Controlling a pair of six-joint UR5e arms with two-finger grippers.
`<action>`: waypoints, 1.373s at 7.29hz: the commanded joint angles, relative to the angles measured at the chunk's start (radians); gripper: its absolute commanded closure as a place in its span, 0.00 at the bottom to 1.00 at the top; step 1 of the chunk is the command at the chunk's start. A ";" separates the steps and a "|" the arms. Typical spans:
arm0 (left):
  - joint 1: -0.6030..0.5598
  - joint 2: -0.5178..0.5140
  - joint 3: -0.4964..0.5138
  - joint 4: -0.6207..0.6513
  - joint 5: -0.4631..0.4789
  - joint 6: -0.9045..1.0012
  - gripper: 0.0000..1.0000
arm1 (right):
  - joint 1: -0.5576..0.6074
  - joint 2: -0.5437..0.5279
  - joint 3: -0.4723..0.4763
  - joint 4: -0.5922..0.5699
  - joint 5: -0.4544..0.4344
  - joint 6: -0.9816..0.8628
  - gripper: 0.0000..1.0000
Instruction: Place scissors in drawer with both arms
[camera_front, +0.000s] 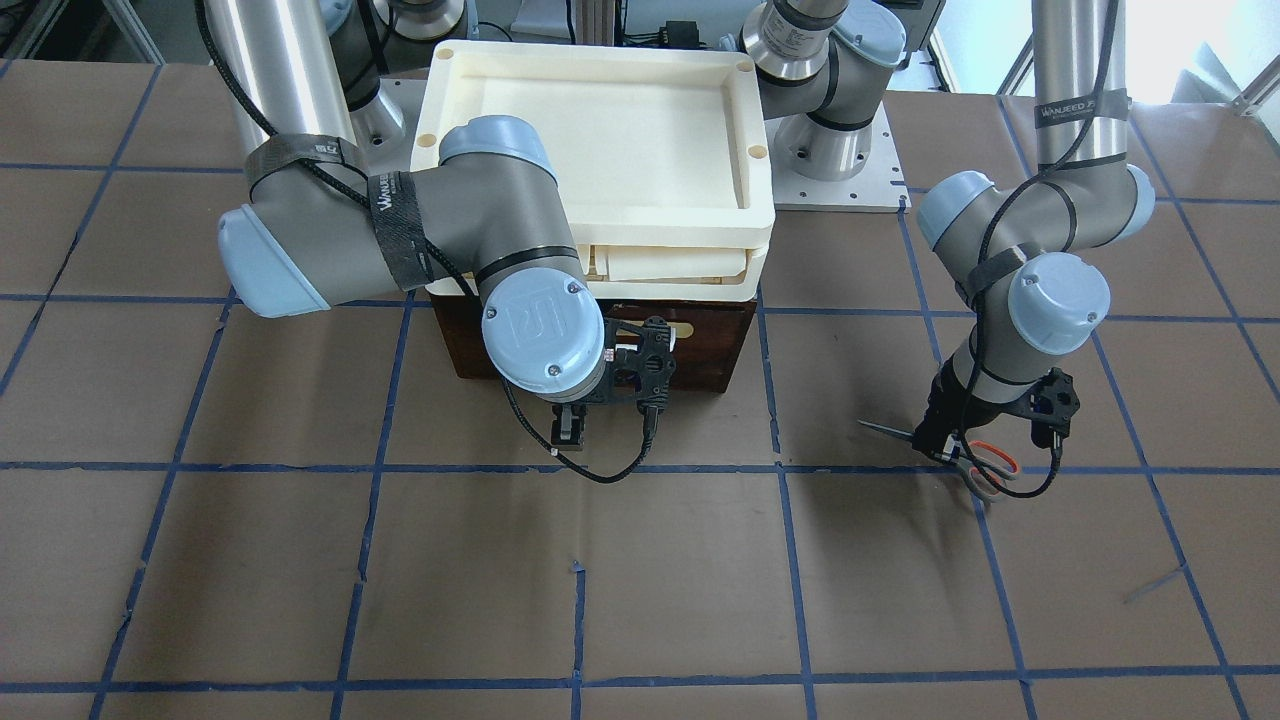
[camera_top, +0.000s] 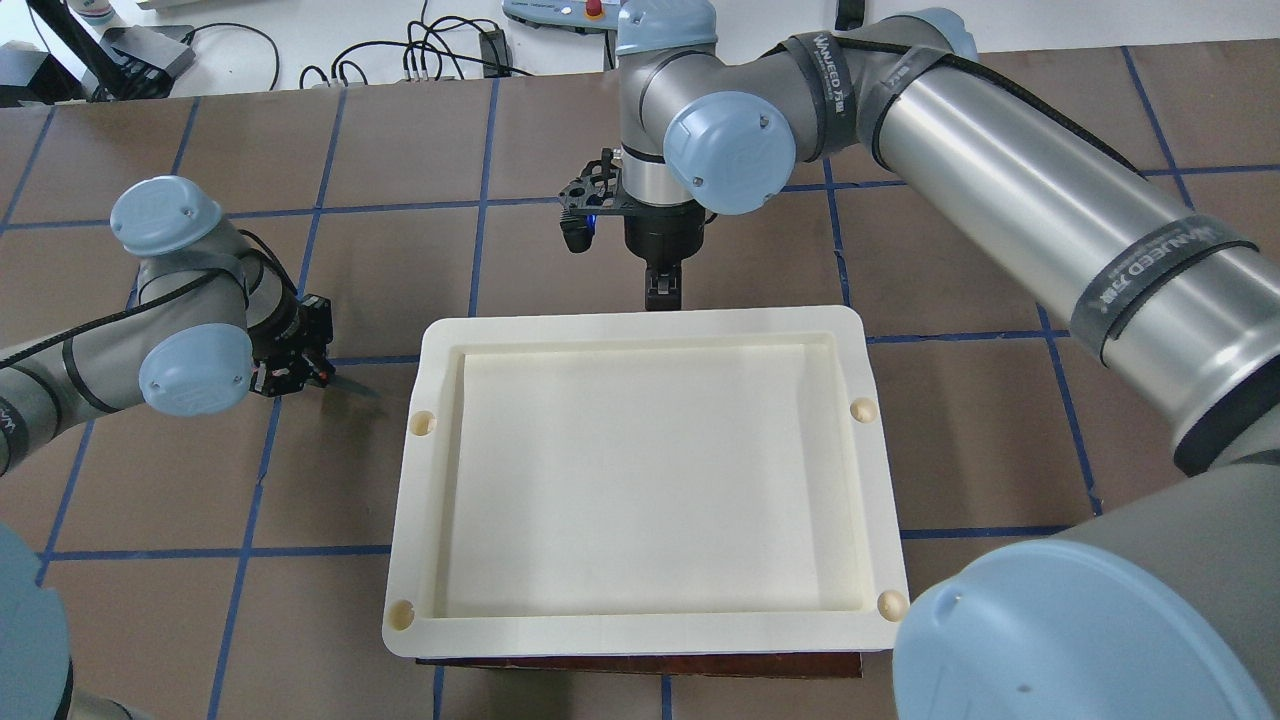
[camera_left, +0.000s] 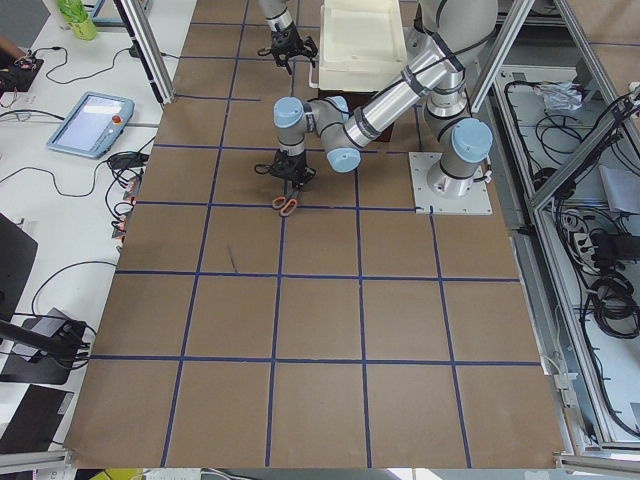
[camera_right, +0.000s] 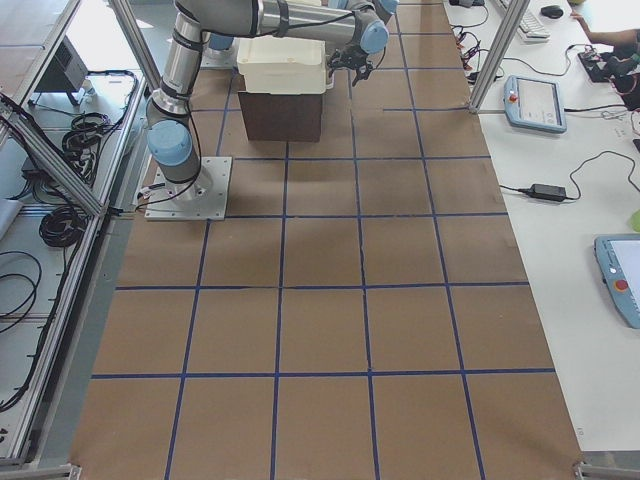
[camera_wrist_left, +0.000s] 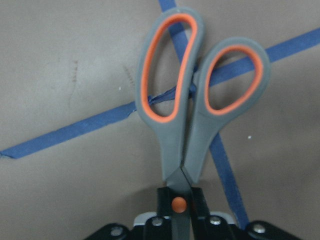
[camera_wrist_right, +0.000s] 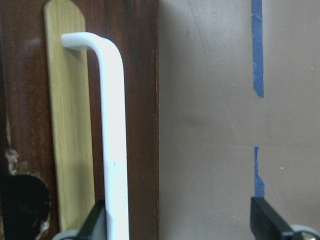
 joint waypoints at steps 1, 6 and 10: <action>-0.002 0.028 0.050 -0.051 0.001 0.004 0.84 | 0.000 0.003 -0.001 0.000 -0.002 -0.003 0.00; -0.025 0.062 0.236 -0.267 -0.001 0.006 0.84 | 0.000 0.001 -0.004 -0.022 -0.012 0.000 0.00; -0.034 0.159 0.334 -0.479 -0.051 0.010 0.84 | -0.005 0.010 -0.016 -0.088 -0.015 0.008 0.00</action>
